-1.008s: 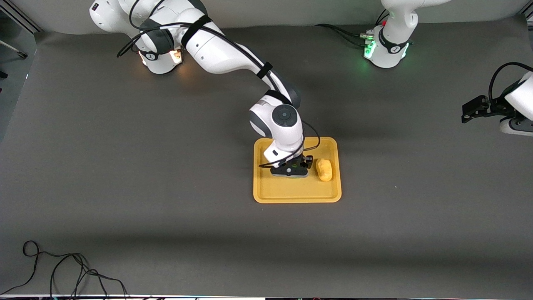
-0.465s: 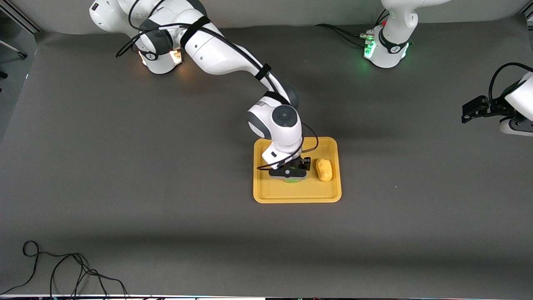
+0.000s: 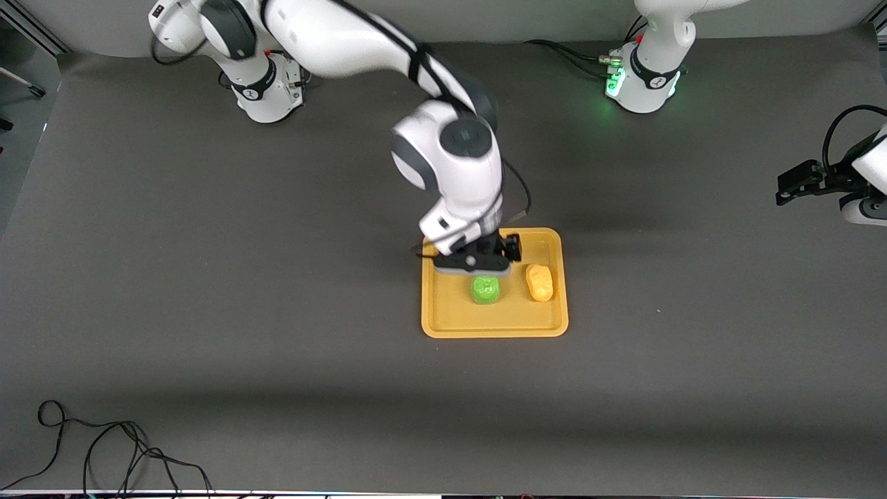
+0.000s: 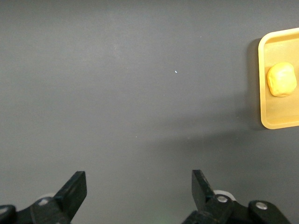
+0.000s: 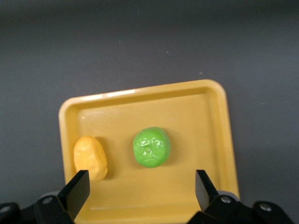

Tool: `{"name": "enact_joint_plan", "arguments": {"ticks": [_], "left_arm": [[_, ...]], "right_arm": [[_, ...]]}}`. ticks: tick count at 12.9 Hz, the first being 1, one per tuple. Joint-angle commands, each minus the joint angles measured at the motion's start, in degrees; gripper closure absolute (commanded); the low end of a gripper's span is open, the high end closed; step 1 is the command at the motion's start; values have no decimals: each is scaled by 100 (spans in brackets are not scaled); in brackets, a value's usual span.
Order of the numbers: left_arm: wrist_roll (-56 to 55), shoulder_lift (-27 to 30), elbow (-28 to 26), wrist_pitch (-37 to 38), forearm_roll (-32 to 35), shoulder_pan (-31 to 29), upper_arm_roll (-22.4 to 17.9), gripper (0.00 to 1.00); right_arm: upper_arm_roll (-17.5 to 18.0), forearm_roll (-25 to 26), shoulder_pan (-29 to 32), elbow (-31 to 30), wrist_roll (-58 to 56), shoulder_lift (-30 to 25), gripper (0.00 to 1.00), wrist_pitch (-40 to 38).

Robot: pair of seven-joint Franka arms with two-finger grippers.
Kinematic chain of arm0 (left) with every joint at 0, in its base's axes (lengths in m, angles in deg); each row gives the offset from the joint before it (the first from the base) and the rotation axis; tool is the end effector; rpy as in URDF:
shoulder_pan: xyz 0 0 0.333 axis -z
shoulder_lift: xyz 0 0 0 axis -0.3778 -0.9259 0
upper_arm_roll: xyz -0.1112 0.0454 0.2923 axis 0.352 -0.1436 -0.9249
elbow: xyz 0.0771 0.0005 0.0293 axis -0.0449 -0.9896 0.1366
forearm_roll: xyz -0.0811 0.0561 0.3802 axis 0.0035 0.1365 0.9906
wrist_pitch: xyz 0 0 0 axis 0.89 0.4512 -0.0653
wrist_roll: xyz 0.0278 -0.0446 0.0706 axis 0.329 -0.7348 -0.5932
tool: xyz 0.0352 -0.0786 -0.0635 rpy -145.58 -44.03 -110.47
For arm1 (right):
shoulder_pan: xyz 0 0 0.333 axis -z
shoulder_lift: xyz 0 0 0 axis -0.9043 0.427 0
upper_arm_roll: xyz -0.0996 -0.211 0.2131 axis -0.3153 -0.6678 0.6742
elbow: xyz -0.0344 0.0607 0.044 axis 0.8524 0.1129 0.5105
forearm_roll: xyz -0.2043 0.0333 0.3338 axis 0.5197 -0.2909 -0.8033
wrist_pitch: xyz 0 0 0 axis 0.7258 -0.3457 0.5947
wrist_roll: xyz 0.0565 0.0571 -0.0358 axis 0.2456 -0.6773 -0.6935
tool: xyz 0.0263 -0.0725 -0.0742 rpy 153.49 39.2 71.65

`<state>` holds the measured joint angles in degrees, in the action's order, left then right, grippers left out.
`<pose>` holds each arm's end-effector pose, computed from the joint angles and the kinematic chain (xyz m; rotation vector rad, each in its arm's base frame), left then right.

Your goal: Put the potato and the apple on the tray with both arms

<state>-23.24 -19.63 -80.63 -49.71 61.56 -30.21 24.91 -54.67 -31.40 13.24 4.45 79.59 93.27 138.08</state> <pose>0.5414 0.0407 0.5651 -3.1148 0.2104 0.0706 0.5517 0.5515 0.4209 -3.0418 0.2411 -0.2670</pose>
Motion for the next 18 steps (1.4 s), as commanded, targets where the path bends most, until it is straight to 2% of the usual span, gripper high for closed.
{"name": "enact_joint_plan", "arguments": {"ticks": [1, 3, 6, 9, 12, 14, 16, 18], "left_arm": [[101, 18, 13, 9, -2, -51, 19, 0], [267, 10, 21, -17, -2, -69, 10, 0], [295, 18, 30, -17, 6, -78, -17, 0], [295, 18, 30, -18, 6, -78, -17, 0], [295, 18, 30, -17, -2, -78, -17, 0], [295, 18, 30, -17, -2, -78, -17, 0], [295, 10, 30, -43, -2, -78, -25, 0], [295, 10, 30, -88, -2, -78, -25, 0]], "right_arm": [[-13, 151, 304, -416, 9, -1003, 0, -926], [-136, 151, 593, -1107, -700, -1881, 0, -1342], [-67, 107, 1515, -2662, -1633, -3322, 0, -1300], [529, 116, 2998, -3413, -2642, -4107, 0, -1343], [1031, 124, 4502, -3502, -3943, -4320, 0, -1527], [1173, 124, 5233, -3590, -4568, -4381, 0, -1537], [1243, 116, 5604, -3625, -5035, -4390, 0, -1528], [1173, 116, 5614, -3625, -5063, -4364, 0, -1537]]}}
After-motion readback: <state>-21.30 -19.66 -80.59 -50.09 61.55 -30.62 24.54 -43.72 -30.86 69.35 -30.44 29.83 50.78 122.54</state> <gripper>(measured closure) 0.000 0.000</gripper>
